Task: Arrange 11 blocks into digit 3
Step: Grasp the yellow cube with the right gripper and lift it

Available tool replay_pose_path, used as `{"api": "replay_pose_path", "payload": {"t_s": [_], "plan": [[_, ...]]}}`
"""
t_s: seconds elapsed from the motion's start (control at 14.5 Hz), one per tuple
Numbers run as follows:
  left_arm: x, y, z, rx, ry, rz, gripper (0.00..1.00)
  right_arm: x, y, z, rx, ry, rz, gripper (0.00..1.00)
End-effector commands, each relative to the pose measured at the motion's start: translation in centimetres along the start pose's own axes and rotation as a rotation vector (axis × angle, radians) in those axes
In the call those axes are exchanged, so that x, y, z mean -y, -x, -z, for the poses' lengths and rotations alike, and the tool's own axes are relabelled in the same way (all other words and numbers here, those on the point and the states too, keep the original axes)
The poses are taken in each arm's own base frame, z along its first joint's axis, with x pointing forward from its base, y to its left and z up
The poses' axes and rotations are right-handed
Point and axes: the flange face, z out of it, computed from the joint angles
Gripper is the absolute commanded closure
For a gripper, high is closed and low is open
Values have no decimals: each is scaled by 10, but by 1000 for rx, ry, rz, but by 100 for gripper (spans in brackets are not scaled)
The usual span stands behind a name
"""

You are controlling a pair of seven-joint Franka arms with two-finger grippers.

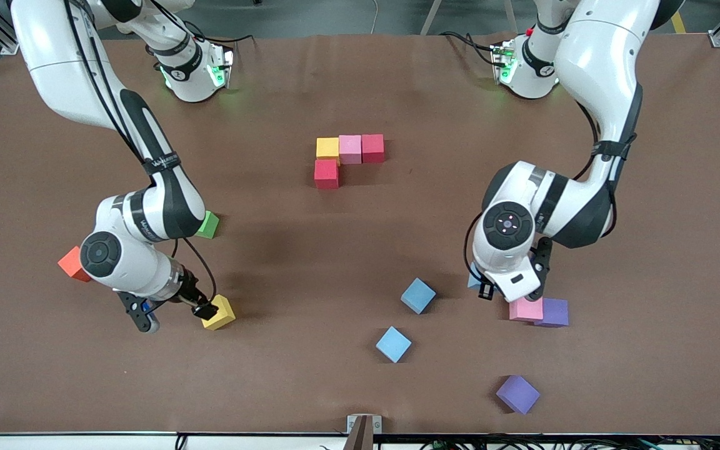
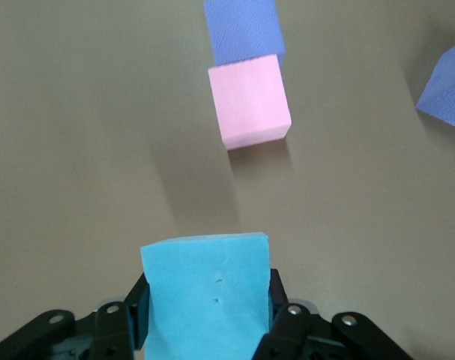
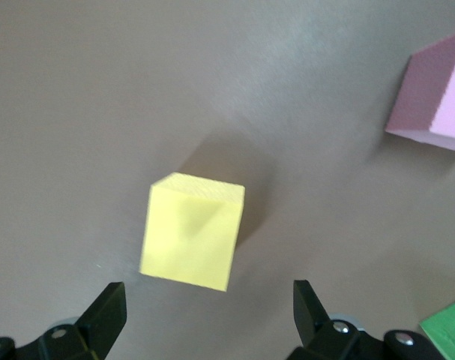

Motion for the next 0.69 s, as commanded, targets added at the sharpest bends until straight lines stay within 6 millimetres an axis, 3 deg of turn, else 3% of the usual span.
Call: {"api": "replay_pose_path", "payload": {"t_s": [0.0, 0.62], "plan": [[4, 14, 10, -21, 1, 50, 77, 12, -15, -9, -3, -12, -33, 2], [4, 18, 13, -20, 7, 100, 77, 18, -32, -38, -6, -12, -49, 3]]}}
